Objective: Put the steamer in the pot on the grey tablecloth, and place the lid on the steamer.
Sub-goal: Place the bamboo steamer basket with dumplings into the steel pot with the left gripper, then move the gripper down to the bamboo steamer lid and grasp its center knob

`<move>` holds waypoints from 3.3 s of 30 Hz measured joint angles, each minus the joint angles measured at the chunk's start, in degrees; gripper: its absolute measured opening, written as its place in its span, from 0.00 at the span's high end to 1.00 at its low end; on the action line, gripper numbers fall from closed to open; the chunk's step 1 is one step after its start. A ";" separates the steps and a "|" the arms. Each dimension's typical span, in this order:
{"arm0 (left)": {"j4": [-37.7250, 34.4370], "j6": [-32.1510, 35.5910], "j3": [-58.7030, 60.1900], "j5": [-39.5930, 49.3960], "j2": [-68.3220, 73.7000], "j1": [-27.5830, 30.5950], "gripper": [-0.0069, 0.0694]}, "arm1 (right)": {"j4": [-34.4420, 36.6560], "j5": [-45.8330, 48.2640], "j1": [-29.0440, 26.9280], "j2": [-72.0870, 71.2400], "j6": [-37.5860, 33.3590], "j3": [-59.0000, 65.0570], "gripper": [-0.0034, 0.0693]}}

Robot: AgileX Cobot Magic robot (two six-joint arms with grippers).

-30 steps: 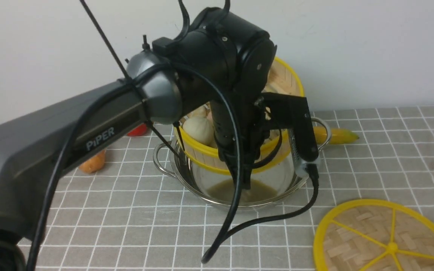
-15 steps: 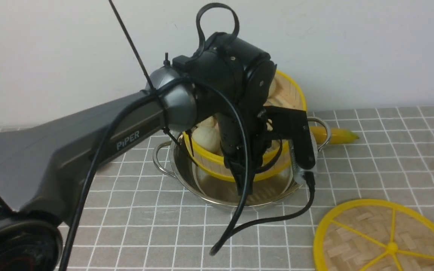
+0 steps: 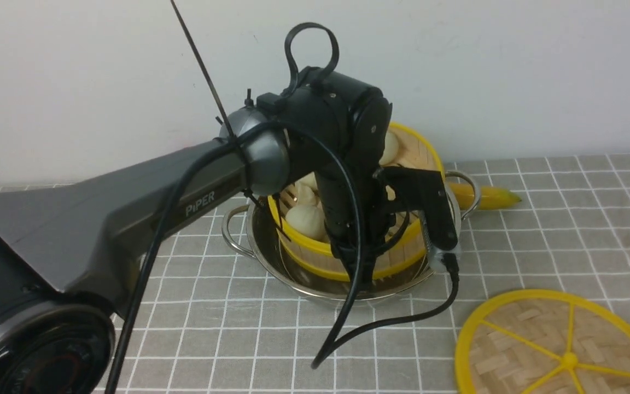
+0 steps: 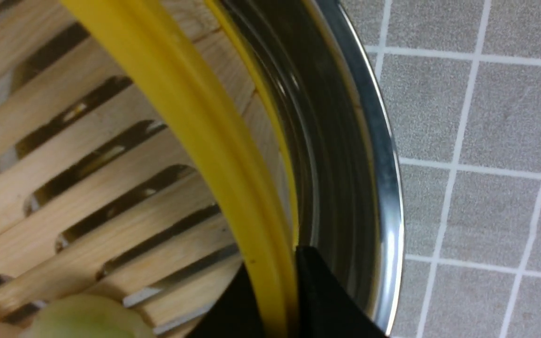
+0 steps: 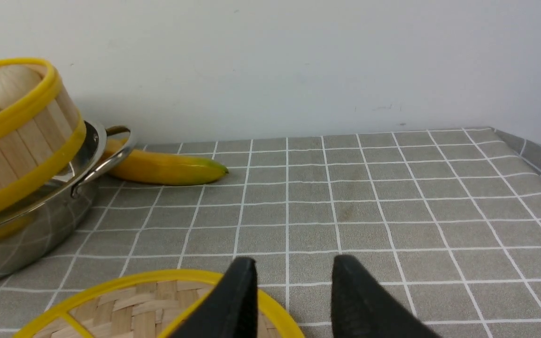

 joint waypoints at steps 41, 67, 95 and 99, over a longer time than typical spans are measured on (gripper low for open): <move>1.19 -2.81 -0.15 -1.29 4.25 0.00 0.64 | 0.00 0.00 0.00 0.00 0.00 0.00 0.62; 8.22 -7.62 -0.57 -0.49 -9.53 0.00 0.29 | 0.00 0.00 0.00 0.00 0.00 0.00 0.62; 4.51 -26.18 -0.62 0.43 -26.98 0.00 0.94 | 0.00 0.00 0.00 0.00 0.00 0.00 0.62; 5.19 -26.08 -0.62 0.43 -26.98 0.00 0.94 | 0.00 0.00 0.00 0.00 0.00 0.00 0.62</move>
